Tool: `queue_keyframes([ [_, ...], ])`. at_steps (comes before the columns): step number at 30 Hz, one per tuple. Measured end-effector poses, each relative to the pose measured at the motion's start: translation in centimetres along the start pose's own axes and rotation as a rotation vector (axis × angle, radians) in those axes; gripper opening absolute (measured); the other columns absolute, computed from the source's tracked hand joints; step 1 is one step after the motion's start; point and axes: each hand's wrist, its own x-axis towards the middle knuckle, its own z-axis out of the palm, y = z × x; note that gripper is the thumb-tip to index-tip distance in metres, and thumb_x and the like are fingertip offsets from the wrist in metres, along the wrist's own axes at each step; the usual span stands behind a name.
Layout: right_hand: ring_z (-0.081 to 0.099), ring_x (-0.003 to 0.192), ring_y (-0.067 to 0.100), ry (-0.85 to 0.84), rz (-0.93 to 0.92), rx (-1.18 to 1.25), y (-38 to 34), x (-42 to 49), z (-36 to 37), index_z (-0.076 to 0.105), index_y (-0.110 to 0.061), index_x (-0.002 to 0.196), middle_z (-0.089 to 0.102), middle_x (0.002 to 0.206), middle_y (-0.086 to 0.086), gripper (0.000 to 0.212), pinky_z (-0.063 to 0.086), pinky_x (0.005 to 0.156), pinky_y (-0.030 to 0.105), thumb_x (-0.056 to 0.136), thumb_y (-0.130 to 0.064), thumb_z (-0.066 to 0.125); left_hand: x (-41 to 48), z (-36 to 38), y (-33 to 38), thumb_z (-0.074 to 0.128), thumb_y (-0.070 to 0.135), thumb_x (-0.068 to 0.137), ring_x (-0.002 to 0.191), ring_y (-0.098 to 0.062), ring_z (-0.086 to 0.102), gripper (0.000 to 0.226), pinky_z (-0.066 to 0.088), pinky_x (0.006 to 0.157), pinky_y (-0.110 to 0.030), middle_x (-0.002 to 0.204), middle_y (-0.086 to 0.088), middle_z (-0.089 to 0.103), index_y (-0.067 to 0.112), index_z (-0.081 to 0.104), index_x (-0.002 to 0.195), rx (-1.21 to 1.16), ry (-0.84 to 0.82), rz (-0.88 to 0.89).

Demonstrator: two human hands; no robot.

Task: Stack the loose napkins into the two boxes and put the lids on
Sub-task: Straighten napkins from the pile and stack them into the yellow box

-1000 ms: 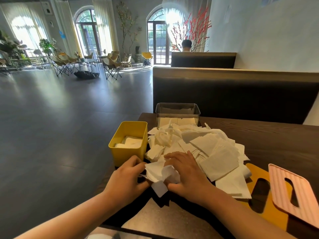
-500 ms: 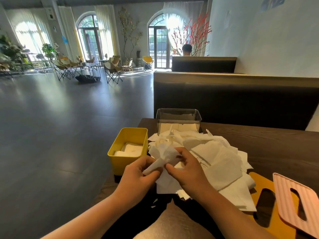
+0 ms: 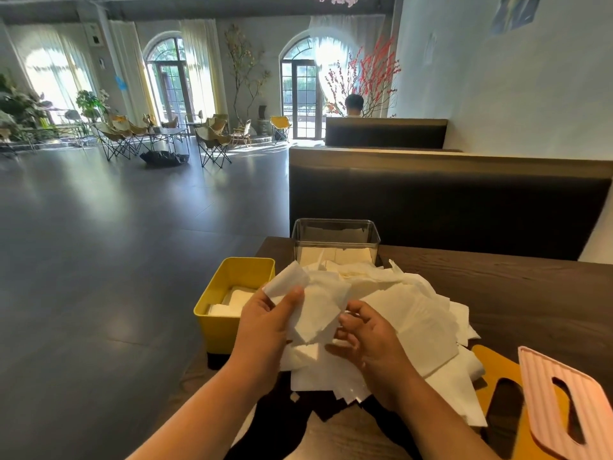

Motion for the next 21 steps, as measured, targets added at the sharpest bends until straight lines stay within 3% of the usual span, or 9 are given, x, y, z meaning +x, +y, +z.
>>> queue_keyframes([
  [3, 0.072, 0.110, 0.030, -0.052, 0.091, 0.085, 0.3, -0.6, 0.1, 0.064, -0.016, 0.127, 0.075, 0.119, 0.007, 0.037, 0.059, 0.094, 0.060, 0.095, -0.034, 0.064, -0.1, 1.0, -0.2, 0.063, 0.026, 0.101, 0.098, -0.025, 0.078, 0.025, 0.063, 0.080, -0.042, 0.109, -0.007, 0.080, 0.019, 0.067, 0.125, -0.165, -0.078, -0.114],
  [5, 0.072, 0.110, 0.030, -0.026, 0.109, 0.110, 0.3, -0.6, 0.0, 0.065, -0.019, 0.126, 0.075, 0.119, 0.007, 0.024, 0.062, 0.088, 0.058, 0.103, -0.022, 0.059, -0.2, 1.5, -0.7, 0.059, 0.025, 0.104, 0.096, -0.026, 0.079, 0.025, 0.063, 0.078, -0.041, 0.110, -0.009, 0.080, 0.017, 0.068, 0.126, -0.155, -0.105, -0.143],
  [11, 0.077, 0.097, 0.027, 0.045, 0.058, 0.070, 0.2, -0.5, -0.3, 0.067, -0.020, 0.126, 0.078, 0.111, 0.008, 0.023, 0.063, 0.076, 0.050, 0.107, -0.023, 0.053, 0.4, 1.5, -2.2, 0.057, 0.024, 0.105, 0.106, -0.035, 0.076, 0.028, 0.059, 0.088, -0.050, 0.118, -0.013, 0.078, 0.017, 0.066, 0.131, -0.117, -0.077, -0.179],
  [14, 0.076, 0.099, 0.033, 0.063, 0.033, 0.032, 0.1, -0.4, -0.4, 0.070, -0.021, 0.122, 0.078, 0.110, 0.010, 0.022, 0.063, 0.080, 0.053, 0.107, -0.024, 0.055, 0.5, 1.7, -2.7, 0.059, 0.022, 0.104, 0.108, -0.039, 0.074, 0.031, 0.059, 0.093, -0.054, 0.120, -0.017, 0.076, 0.015, 0.064, 0.134, -0.148, -0.093, -0.189],
  [16, 0.075, 0.099, 0.034, 0.127, -0.057, -0.108, 0.2, -0.3, -0.4, 0.073, -0.019, 0.114, 0.079, 0.104, 0.007, 0.017, 0.063, 0.085, 0.056, 0.106, -0.024, 0.059, 0.6, 1.9, -3.1, 0.056, 0.020, 0.106, 0.107, -0.037, 0.075, 0.029, 0.062, 0.086, -0.048, 0.120, -0.017, 0.076, 0.012, 0.064, 0.133, -0.141, -0.100, -0.169],
  [18, 0.073, 0.092, 0.034, 0.196, -0.146, -0.263, 0.2, -0.4, -0.3, 0.073, -0.012, 0.102, 0.077, 0.094, 0.007, 0.027, 0.060, 0.084, 0.058, 0.102, -0.038, 0.064, 0.7, 1.9, -3.5, 0.051, 0.023, 0.109, 0.103, -0.032, 0.077, 0.027, 0.062, 0.081, -0.043, 0.116, -0.015, 0.078, 0.013, 0.067, 0.128, -0.134, -0.064, -0.173],
  [20, 0.068, 0.079, 0.031, 0.216, -0.178, -0.300, 0.4, -0.3, -0.5, 0.069, -0.011, 0.088, 0.072, 0.082, 0.010, 0.041, 0.058, 0.075, 0.054, 0.095, -0.052, 0.064, 1.1, 1.7, -3.8, 0.051, 0.027, 0.109, 0.095, -0.028, 0.078, 0.028, 0.060, 0.082, -0.044, 0.112, -0.014, 0.079, 0.015, 0.069, 0.125, -0.139, -0.006, -0.184],
  [21, 0.064, 0.071, 0.023, 0.227, -0.185, -0.291, 0.5, -0.2, -0.7, 0.067, -0.016, 0.079, 0.068, 0.075, 0.007, 0.038, 0.055, 0.068, 0.050, 0.097, -0.049, 0.064, 1.3, 1.6, -3.9, 0.052, 0.029, 0.108, 0.093, -0.027, 0.078, 0.027, 0.060, 0.081, -0.045, 0.110, -0.014, 0.079, 0.016, 0.069, 0.125, -0.156, 0.025, -0.192],
])
